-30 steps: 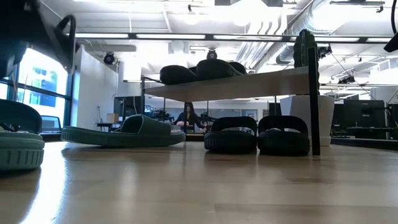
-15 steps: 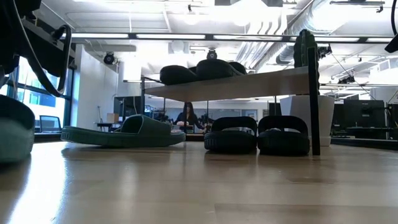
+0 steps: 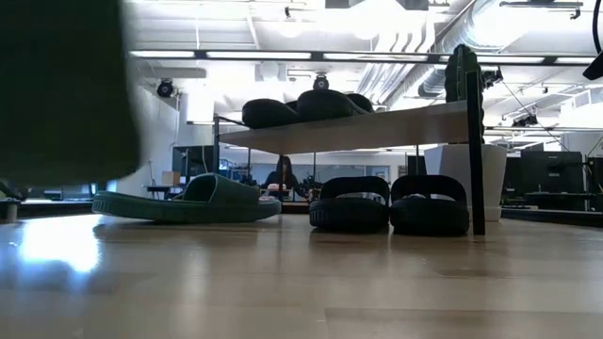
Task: Pick and place slides into the shelf
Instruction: Put the green slide under the shelf
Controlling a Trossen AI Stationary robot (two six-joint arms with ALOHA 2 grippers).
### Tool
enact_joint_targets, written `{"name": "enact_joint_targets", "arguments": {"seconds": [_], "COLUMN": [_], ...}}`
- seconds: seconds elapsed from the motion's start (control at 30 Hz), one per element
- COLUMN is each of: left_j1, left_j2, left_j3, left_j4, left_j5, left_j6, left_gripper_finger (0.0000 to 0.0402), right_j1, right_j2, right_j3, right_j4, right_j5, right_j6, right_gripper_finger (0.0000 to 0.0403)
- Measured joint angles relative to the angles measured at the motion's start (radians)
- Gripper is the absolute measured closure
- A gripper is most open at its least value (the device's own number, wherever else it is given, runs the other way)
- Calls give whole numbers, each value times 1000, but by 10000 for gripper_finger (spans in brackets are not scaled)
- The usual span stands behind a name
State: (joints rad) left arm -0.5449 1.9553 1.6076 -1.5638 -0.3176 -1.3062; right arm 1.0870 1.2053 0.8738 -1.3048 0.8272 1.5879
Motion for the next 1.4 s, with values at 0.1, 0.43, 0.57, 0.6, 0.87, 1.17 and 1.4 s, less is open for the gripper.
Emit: {"name": "enact_joint_targets", "arguments": {"seconds": [0.1,0.43,0.57,0.6,0.87,1.17,1.4], "left_j1": [-2,-32,-16,-7,70,90,183], "left_j2": [-7,-5,-6,-6,-14,-143,-341], "left_j3": [123,507,620,639,640,247,-251], "left_j4": [-11,-7,-7,-7,-1,446,715], "left_j5": [-107,-405,-398,-377,-217,-28,15], "left_j6": [101,643,787,817,961,1152,1112], "left_gripper_finger": [398,400,400,400,401,401,401], "right_j1": [0,0,0,0,0,-18,-70], "right_j2": [0,0,0,0,0,0,0], "right_j3": [0,0,0,0,0,0,0], "right_j4": [-1,-5,-5,-5,2,8,7], "right_j5": [0,0,4,10,45,45,36], "right_j6": [0,0,0,0,9,35,35], "right_gripper_finger": [402,402,402,402,402,402,402]}}
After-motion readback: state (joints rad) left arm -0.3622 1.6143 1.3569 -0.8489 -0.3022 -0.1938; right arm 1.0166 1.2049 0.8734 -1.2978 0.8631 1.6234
